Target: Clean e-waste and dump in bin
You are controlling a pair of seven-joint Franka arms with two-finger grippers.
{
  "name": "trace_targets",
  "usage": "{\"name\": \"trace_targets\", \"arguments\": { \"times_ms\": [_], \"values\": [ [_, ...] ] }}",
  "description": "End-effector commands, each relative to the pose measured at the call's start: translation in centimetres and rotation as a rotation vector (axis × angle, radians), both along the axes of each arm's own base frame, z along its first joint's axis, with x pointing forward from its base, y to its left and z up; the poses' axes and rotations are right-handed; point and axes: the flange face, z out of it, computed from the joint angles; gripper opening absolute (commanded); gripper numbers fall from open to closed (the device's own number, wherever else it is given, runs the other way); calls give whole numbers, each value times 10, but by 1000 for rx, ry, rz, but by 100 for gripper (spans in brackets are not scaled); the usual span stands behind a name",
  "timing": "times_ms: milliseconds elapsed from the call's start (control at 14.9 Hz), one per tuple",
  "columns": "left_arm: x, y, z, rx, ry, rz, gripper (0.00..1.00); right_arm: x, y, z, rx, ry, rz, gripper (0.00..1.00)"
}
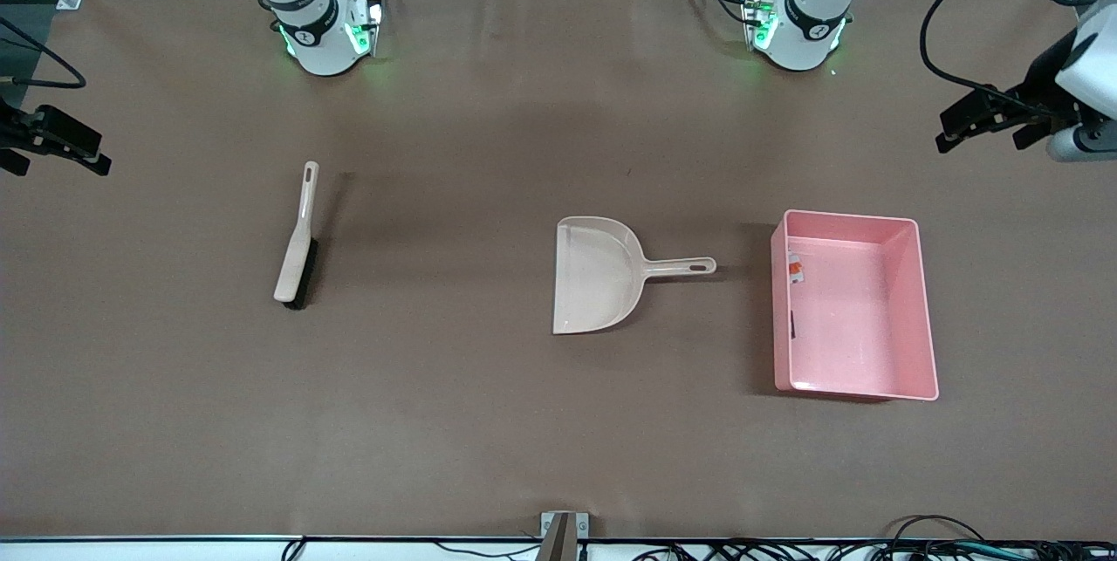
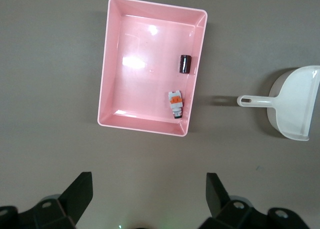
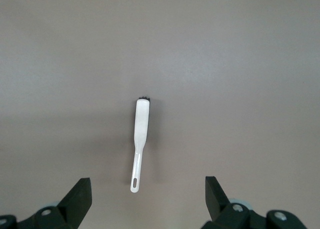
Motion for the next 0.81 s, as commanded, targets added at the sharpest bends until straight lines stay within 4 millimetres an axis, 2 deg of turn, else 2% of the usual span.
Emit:
{"name": "trace_targets", "arguments": {
  "times_ms": [0,269,740],
  "values": [
    [-14,-15,1,41,-24,-44,100,-3,0,4,-10,0,4,100],
    [-26,-21,1,47,-11,-43,100,-3,0,4,-10,-1,1,100],
    [-22,-11,13,76,-40,-38,100,-3,-1,4,-10,0,0,100]
  ]
}}
